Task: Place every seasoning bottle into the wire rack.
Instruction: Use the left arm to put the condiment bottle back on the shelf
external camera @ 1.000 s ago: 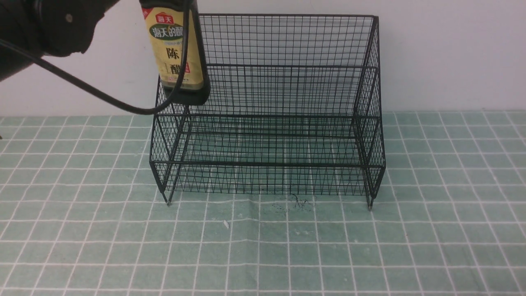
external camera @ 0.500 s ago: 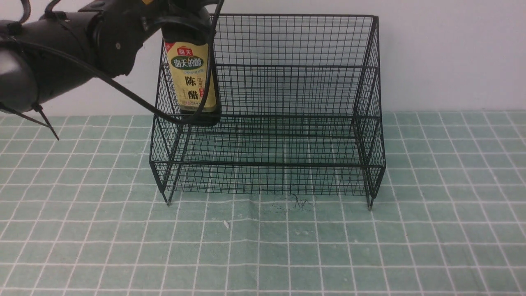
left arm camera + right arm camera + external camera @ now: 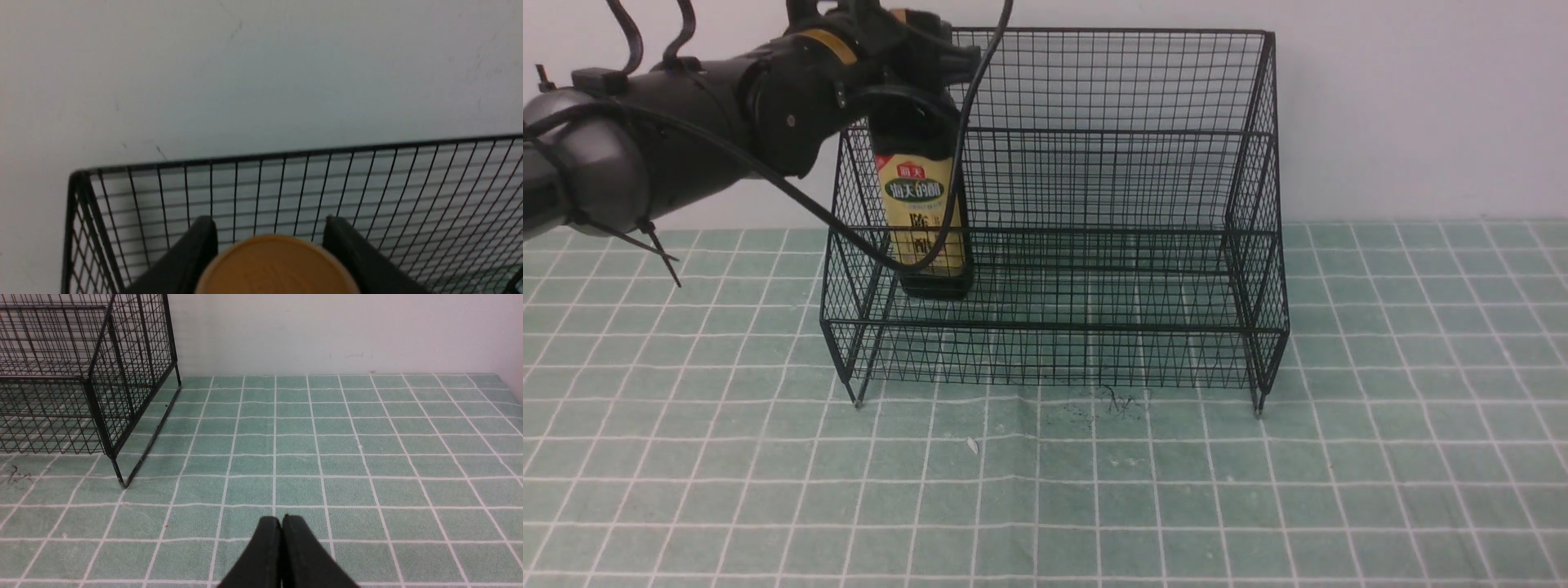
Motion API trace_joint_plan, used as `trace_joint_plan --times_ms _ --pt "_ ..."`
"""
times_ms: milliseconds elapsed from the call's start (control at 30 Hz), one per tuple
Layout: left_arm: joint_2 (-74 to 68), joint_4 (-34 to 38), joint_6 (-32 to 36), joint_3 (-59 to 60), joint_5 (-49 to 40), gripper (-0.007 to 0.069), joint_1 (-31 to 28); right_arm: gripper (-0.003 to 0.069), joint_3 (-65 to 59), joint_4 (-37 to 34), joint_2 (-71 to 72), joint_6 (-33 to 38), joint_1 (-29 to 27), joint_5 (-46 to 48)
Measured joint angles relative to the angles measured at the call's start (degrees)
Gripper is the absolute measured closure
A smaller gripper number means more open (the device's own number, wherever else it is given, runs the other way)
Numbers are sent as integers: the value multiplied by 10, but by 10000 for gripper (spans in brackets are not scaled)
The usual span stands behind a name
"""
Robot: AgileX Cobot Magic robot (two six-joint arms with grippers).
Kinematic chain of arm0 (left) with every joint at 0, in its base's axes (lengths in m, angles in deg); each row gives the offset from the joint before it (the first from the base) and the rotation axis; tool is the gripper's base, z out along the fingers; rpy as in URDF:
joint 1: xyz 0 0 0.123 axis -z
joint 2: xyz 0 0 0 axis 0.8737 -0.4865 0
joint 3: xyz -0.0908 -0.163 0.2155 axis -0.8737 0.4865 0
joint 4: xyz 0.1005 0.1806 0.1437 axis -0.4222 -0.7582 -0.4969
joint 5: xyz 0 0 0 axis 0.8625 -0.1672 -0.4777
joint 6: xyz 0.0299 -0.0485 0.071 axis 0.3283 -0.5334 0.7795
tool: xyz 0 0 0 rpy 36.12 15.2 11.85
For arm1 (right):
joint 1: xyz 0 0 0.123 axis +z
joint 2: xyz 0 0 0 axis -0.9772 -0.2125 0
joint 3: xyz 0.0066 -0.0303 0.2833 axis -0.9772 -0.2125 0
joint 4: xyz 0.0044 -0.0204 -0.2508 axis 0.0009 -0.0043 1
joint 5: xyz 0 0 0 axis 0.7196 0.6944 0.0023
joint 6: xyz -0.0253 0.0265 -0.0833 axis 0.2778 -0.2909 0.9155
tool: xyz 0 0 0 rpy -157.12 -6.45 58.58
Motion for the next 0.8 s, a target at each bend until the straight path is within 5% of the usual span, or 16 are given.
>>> trace_joint_plan --times_ms 367,800 --pt "-2 -2 1 -6 -40 323 0 673 0 0 0 -1 0 0" --pt "47 -4 58 -10 -115 218 0 673 0 0 0 -1 0 0"
